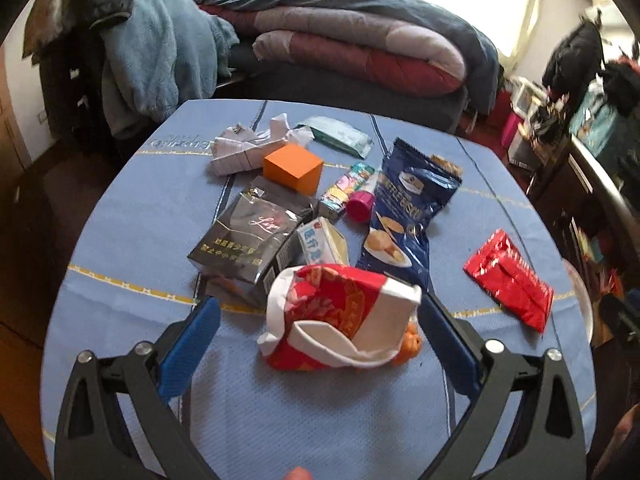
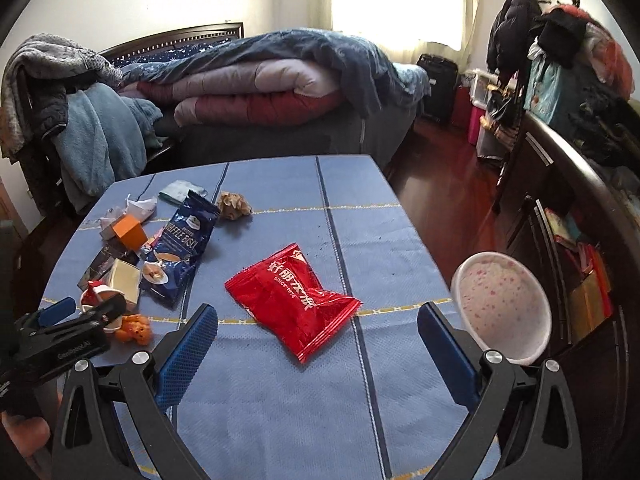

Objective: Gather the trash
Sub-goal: 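Grasp the red-and-white paper cup with left tool while right tool grasps the red chip bag, then carry the cup with left tool while right tool carries the chip bag to the wastebasket, then open left tool over the wastebasket while right tool releases the chip bag into it, then move both tools back over the table toward the remaining trash, then grasp the brown cigarette pack with left tool while right tool grasps the blue snack bag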

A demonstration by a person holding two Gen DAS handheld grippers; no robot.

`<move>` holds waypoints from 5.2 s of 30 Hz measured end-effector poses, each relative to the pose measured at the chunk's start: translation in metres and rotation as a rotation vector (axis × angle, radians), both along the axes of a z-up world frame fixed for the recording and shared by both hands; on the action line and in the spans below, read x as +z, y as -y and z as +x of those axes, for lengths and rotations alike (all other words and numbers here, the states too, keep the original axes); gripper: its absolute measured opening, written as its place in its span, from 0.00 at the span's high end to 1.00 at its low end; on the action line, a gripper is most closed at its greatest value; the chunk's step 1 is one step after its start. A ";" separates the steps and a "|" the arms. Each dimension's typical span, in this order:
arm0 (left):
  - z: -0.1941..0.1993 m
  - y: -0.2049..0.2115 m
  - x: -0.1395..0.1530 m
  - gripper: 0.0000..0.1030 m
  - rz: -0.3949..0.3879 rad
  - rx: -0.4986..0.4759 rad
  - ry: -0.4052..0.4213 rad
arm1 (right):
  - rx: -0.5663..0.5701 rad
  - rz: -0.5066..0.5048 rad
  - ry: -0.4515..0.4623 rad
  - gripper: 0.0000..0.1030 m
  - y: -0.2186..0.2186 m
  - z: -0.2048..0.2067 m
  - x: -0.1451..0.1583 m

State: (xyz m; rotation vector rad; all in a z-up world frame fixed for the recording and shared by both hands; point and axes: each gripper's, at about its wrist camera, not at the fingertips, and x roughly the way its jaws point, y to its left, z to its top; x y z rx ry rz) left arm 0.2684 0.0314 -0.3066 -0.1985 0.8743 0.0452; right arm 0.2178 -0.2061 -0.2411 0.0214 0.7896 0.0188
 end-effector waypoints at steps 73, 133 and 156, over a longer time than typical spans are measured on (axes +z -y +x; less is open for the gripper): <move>0.101 0.435 -0.009 0.31 -0.115 -0.745 -0.034 | -0.543 0.119 -0.119 0.41 0.327 0.011 -0.096; 0.066 -0.019 0.020 0.04 0.078 0.078 -0.024 | 0.106 0.044 -0.067 0.08 -0.003 0.015 -0.007; 0.080 -0.042 -0.019 0.42 0.067 -0.012 -0.065 | 0.221 -0.005 -0.116 0.08 -0.089 0.040 -0.027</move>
